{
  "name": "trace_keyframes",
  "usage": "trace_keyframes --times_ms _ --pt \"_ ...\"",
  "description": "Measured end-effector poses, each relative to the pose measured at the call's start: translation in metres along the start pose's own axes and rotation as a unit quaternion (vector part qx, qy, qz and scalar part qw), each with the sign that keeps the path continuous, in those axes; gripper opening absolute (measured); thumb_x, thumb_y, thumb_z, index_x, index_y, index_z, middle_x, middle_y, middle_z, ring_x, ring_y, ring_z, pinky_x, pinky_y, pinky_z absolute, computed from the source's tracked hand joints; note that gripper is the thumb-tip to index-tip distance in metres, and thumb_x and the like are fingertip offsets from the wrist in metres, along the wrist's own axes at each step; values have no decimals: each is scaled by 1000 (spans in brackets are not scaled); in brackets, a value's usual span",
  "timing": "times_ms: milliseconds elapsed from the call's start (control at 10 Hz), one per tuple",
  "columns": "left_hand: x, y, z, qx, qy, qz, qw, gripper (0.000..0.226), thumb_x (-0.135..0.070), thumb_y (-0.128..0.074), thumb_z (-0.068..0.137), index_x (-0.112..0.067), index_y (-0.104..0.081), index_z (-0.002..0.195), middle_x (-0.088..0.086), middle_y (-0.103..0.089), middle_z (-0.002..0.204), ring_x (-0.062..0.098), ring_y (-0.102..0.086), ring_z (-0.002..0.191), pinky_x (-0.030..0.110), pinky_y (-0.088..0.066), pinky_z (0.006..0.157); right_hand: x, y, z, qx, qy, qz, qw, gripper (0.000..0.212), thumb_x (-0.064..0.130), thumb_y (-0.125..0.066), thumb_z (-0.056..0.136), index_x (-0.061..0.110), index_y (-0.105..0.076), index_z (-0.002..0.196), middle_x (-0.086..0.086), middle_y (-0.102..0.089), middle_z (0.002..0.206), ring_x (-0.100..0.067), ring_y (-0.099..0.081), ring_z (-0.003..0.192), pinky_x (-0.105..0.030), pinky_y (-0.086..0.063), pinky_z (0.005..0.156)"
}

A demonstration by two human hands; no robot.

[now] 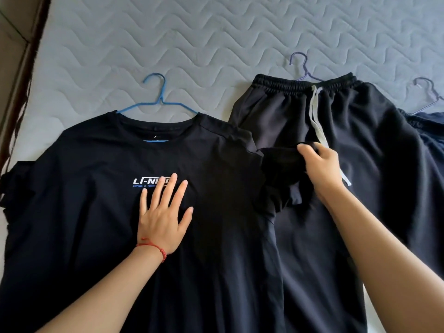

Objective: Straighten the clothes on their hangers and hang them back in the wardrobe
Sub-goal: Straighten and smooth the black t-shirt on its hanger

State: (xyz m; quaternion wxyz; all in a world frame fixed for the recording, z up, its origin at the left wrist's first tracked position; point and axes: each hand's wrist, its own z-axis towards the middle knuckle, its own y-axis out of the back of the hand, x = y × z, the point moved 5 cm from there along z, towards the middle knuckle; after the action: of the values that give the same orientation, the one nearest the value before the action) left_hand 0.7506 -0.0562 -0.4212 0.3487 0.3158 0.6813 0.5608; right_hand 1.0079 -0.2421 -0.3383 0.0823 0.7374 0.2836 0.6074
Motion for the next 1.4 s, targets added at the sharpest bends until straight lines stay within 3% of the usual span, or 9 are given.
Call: trace_keyframes --times_ms 200,400,500,700,800,1000,1100,1200,1400 --pt "-1 0 0 -8 3 1 1000 60 -48 -26 86 -25 -32 141 1 -31 151 23 -29 139 52 -24 109 -1 50 9 -150 -6 -20 988 29 38 -61 84 11 -52 74 3 -48 67 -5 -45 64 -21 -37 60" --pt "0 0 0 -12 4 1 1000 60 -48 -28 86 -24 -33 140 2 -32 151 24 -30 138 53 -25 109 -48 36 -12 -6 -178 169 969 23 32 -72 77 12 -68 86 0 -71 79 -18 -68 80 -31 -56 77" --pt "0 0 0 -12 4 2 1000 60 -48 -28 86 -24 -33 140 2 -32 151 24 -30 138 53 -25 109 -53 25 -28 100 -176 127 971 27 14 -73 73 7 -69 99 -8 -74 89 -23 -71 83 -34 -57 80" --pt "0 0 0 -13 4 2 1000 60 -47 -27 86 -23 -34 140 3 -32 151 25 -30 138 53 -24 109 -48 48 -35 -55 -99 -73 991 18 20 -70 78 12 -68 94 -4 -69 85 -22 -65 82 -27 -52 71" --pt "0 0 0 -12 3 2 1000 60 -47 -28 86 -23 -33 140 3 -32 151 25 -30 138 54 -24 109 -56 66 -47 -102 -177 -288 936 33 36 -64 82 6 -63 97 -19 -65 104 -37 -59 101 -39 -44 80" --pt "0 0 0 -12 3 6 1000 60 -47 -28 86 -23 -33 140 3 -31 151 25 -30 139 53 -24 109 -7 44 -45 -146 59 -392 906 35 28 -58 87 4 -56 113 -22 -56 115 -42 -51 107 -46 -39 88" --pt "0 0 0 -9 3 7 1000 60 -47 -27 86 -23 -32 141 3 -31 151 25 -29 139 53 -24 109 11 -13 -25 -24 188 -387 903 40 34 -57 87 10 -56 119 -14 -59 117 -35 -50 111 -42 -36 91" --pt "0 0 1 -7 5 10 1000 60 -47 -27 86 -23 -33 140 3 -31 151 24 -29 139 53 -25 109 7 -62 -7 80 224 -428 872 47 41 -52 90 12 -50 126 -10 -59 119 -31 -50 113 -40 -35 94" --pt "2 -2 0 -3 2 2 1000 60 -47 -28 86 -24 -31 141 2 -29 152 24 -27 139 53 -24 109 8 -48 23 -70 176 -400 897 32 32 -48 93 6 -64 100 -19 -66 102 -37 -53 103 -40 -32 88"
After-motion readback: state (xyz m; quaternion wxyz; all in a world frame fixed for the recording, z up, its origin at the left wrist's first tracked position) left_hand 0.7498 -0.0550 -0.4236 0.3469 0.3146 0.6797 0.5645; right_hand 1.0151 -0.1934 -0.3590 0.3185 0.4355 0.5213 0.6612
